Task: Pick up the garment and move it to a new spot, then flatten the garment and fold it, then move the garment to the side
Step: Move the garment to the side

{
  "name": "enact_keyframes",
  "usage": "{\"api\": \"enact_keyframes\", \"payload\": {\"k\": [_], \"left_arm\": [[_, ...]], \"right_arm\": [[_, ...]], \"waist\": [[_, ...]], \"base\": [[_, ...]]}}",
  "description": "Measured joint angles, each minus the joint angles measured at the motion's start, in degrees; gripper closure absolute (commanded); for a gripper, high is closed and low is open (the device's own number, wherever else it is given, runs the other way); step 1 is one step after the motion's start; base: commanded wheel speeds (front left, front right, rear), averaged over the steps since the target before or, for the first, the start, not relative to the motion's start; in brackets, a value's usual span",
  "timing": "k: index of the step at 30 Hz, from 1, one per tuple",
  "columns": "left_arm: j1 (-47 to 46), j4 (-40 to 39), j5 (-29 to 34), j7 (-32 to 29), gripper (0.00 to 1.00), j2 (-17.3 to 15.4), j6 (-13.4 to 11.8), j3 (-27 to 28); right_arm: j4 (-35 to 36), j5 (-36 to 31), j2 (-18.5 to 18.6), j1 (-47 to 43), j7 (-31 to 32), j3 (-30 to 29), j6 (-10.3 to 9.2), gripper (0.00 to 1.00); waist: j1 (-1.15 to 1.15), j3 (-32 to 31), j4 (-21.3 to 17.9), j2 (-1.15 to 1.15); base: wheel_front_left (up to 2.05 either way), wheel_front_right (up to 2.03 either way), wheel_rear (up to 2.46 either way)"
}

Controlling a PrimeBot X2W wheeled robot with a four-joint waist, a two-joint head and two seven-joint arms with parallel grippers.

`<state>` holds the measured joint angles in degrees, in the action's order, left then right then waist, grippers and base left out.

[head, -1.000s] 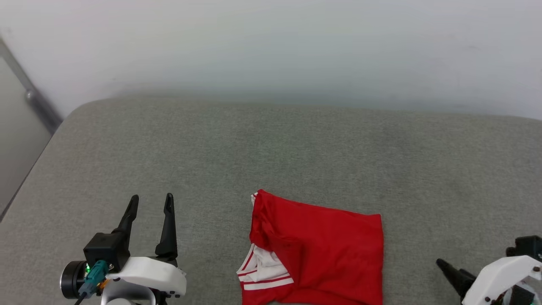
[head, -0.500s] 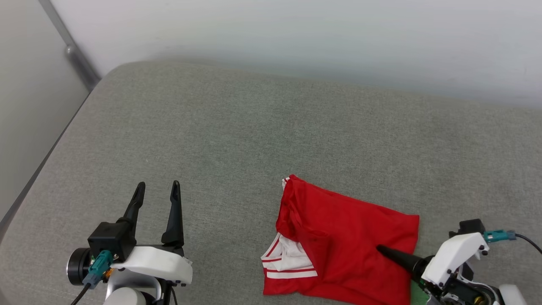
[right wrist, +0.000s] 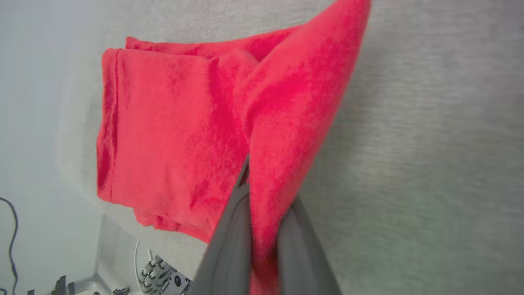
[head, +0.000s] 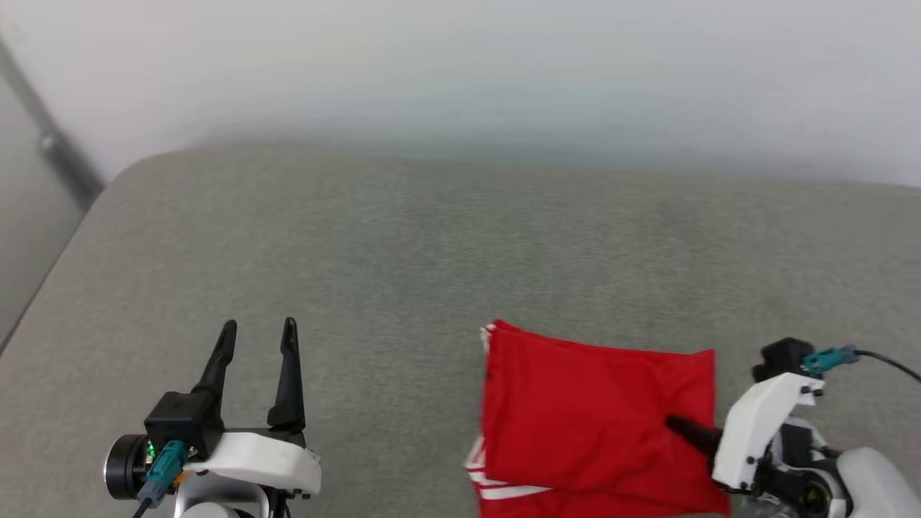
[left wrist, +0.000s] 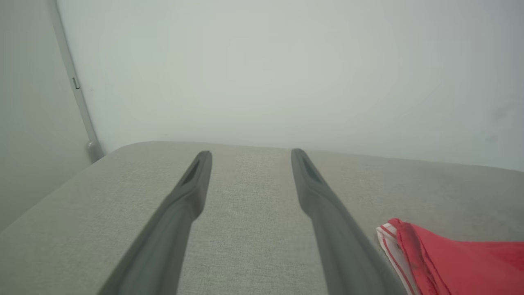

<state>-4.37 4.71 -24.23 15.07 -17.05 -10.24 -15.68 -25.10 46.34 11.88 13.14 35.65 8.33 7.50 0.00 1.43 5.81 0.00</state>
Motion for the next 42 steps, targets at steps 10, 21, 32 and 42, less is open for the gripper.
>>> {"api": "enact_keyframes", "payload": {"k": [10, 21, 32, 42], "left_arm": [[-0.68, -3.83, 1.51, 0.0, 0.0, 1.03, 1.21, -0.1], [-11.16, -8.65, 4.45, -2.14, 0.0, -2.71, 4.77, -1.25], [-19.74, -13.16, 6.68, -6.38, 0.0, -5.61, 7.59, -3.23], [-21.74, -12.35, 6.83, -6.3, 0.0, -5.43, 8.02, -4.16]], "right_arm": [[-3.38, -14.43, 7.1, 7.34, -1.68, 1.4, 0.0, 1.0], [-11.24, -27.32, 8.13, 21.9, -11.73, -4.55, 0.01, 1.0], [-15.83, -40.79, 10.6, 31.83, -20.53, -21.13, 0.02, 1.0], [-18.85, -50.26, 5.36, 33.56, -27.36, -30.04, 0.01, 0.0]], "waist": [[0.0, 1.14, -12.38, 0.0], [0.0, 14.42, -22.34, 0.0], [0.01, 29.32, -26.4, 0.0], [0.01, 33.47, -25.03, 0.0]], "base": [[0.0, 0.0, 0.0], [0.0, 0.0, 0.0], [0.0, 0.0, 0.0], [0.0, 0.0, 0.0]]}}
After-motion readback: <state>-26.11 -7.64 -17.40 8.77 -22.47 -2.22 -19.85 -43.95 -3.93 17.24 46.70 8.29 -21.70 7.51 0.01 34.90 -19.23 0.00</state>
